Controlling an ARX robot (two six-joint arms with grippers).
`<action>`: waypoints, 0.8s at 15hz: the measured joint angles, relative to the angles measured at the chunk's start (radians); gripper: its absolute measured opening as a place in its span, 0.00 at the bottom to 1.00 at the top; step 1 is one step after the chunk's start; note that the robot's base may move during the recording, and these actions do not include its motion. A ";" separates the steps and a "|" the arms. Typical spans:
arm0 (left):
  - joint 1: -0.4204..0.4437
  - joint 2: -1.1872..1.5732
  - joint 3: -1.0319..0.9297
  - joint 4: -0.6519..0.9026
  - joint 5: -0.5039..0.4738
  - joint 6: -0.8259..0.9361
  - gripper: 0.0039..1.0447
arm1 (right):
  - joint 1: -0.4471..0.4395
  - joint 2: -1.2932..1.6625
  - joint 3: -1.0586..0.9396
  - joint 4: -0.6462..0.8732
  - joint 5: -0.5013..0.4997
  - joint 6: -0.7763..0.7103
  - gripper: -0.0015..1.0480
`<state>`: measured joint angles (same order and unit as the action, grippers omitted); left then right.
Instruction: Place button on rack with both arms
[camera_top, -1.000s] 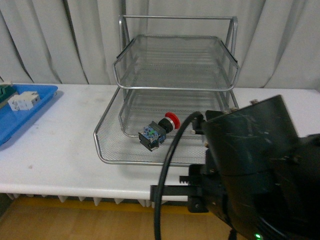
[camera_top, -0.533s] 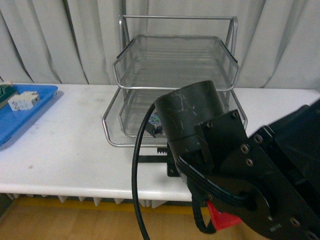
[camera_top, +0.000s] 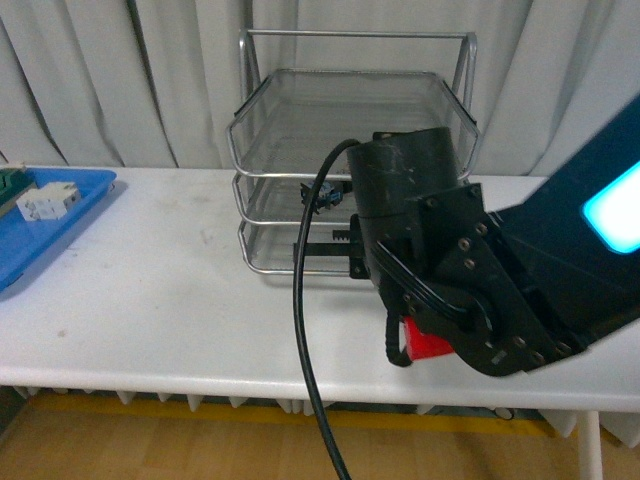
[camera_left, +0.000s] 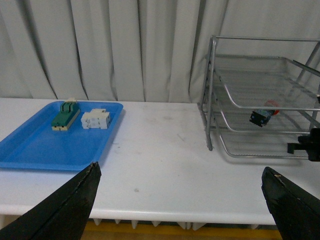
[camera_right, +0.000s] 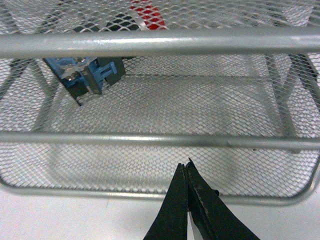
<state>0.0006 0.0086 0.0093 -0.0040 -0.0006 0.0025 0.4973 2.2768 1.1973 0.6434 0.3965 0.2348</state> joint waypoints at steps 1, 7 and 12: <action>0.000 0.000 0.000 0.000 0.000 0.000 0.94 | 0.000 -0.055 -0.092 0.047 -0.029 0.011 0.02; 0.000 0.000 0.000 0.000 0.000 0.000 0.94 | -0.076 -0.694 -0.820 0.169 -0.111 0.101 0.02; 0.001 0.000 0.000 -0.002 -0.002 0.000 0.94 | -0.196 -0.995 -1.149 0.554 -0.089 -0.157 0.02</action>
<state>0.0017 0.0086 0.0093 -0.0063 -0.0025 0.0021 0.3012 1.2823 0.0486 1.1976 0.3073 0.0776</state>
